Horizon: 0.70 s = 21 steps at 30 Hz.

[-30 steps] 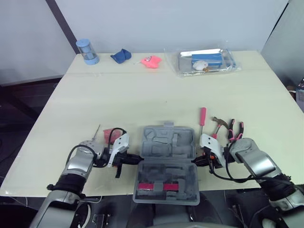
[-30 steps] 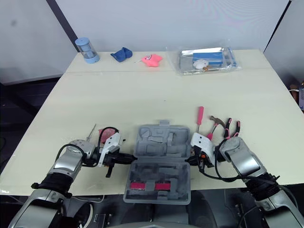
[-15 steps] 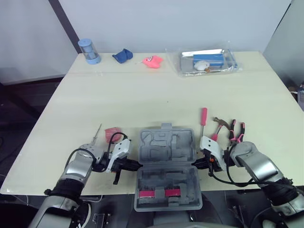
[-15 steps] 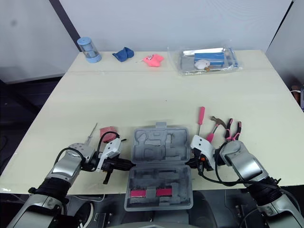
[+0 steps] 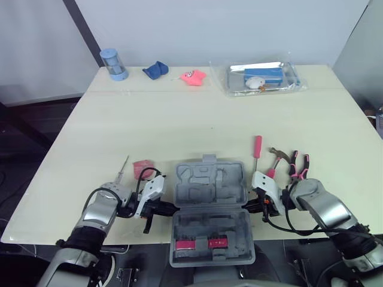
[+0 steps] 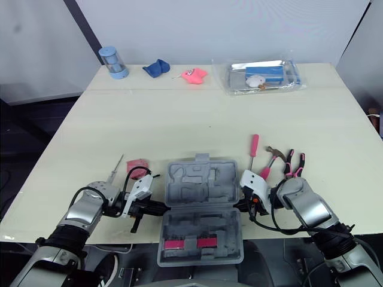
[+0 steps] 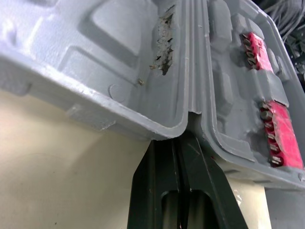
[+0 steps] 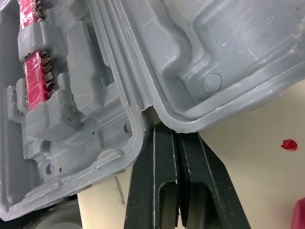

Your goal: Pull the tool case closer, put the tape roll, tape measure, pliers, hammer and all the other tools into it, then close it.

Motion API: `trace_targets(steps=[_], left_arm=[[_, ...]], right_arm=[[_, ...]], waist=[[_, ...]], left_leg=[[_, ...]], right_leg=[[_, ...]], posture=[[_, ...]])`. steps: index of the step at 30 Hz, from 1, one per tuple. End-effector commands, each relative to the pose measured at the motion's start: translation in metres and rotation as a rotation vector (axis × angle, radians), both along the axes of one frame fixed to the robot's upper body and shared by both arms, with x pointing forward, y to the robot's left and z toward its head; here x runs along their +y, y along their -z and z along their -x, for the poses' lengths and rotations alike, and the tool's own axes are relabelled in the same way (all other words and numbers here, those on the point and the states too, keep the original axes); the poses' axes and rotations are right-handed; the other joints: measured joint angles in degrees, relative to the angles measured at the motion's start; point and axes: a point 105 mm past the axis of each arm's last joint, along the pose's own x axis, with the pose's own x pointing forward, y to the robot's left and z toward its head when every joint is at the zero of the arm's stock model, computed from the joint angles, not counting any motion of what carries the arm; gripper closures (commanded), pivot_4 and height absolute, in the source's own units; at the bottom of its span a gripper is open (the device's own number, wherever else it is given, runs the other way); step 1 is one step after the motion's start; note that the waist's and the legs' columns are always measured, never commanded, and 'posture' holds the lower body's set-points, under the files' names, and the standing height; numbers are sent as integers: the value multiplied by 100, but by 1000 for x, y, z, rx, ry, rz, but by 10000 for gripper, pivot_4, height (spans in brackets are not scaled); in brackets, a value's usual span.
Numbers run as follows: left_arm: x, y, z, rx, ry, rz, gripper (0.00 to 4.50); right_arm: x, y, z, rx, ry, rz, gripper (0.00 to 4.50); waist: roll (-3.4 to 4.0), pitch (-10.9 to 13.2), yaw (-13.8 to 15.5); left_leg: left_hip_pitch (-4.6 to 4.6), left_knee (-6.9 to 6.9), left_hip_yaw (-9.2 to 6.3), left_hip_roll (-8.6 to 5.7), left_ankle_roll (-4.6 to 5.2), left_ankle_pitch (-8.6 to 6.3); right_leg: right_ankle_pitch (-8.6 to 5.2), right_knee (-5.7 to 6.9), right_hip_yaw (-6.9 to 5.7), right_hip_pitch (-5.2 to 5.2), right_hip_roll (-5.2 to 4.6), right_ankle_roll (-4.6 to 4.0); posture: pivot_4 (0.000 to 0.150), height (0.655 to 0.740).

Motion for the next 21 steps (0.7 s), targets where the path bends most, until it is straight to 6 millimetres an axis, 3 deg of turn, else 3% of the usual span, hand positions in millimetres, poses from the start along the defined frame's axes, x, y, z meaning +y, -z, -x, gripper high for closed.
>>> trace_targets(steps=[1, 21], left_arm=[[-14, -9, -8, -44, 9, 44, 45000], [-4, -2, -12, -46, -24, -2, 45000]], right_arm=[[11, -13, 1, -24, -49, -59, 44358], [-4, -12, -8, -38, 0, -33, 44358]], waist=[[0, 0, 18], [-1, 0, -3]], left_leg=[[0, 1, 0, 0, 0, 0], [1, 1, -1, 0, 0, 0]], right_leg=[[0, 0, -1, 1, 0, 0], [0, -1, -1, 1, 1, 0]], posture=[[1500, 7400], [1500, 7400]])
